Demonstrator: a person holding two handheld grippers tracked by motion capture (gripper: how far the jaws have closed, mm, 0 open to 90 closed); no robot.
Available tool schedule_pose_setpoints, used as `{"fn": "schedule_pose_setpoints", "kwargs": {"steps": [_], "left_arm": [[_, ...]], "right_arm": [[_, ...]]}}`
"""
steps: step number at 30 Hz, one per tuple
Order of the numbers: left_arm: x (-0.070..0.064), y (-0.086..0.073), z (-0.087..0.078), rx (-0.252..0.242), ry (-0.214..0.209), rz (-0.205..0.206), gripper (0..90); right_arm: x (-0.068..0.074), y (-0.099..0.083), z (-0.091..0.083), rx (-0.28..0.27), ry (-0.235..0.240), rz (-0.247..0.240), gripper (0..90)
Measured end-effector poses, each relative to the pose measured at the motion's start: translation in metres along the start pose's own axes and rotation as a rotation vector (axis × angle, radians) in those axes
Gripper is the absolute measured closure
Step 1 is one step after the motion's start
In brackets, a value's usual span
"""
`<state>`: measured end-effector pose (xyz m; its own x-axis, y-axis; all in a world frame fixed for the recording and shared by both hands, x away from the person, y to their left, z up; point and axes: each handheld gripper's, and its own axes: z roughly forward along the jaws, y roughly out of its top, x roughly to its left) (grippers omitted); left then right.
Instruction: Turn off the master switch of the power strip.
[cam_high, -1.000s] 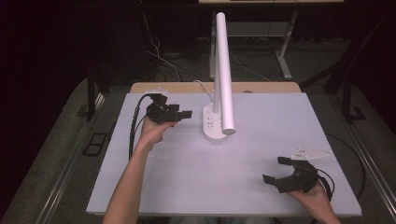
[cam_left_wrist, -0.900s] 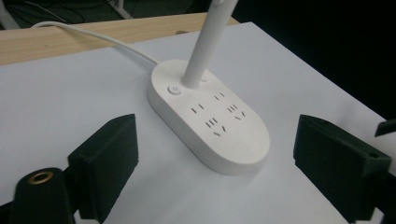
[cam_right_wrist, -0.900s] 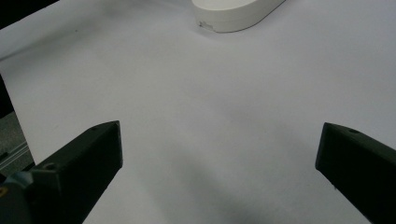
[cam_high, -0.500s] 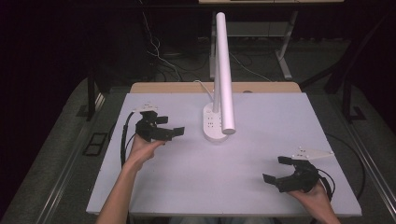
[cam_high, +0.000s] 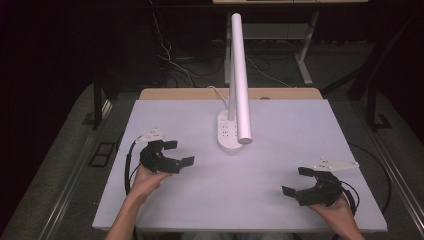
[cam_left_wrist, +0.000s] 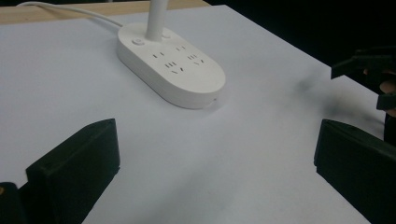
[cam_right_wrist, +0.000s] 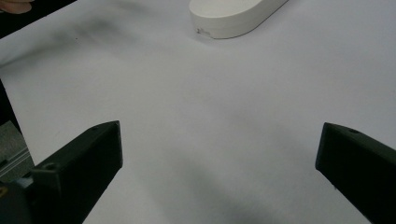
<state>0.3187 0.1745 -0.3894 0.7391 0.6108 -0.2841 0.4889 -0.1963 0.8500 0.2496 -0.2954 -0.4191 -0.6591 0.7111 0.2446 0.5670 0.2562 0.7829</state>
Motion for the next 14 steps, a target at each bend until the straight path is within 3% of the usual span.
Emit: {"fn": "schedule_pose_setpoints", "kwargs": {"steps": [3,14], "left_arm": [[-0.006,-0.008,-0.003,0.0,-0.003,0.014,0.0],[-0.024,-0.04,-0.007,-0.005,-0.017,0.004,0.6]], "right_arm": [[0.0,0.0,0.0,0.0,0.0,-0.002,0.0],[0.002,0.0,0.0,-0.011,0.003,0.004,0.0]]}}
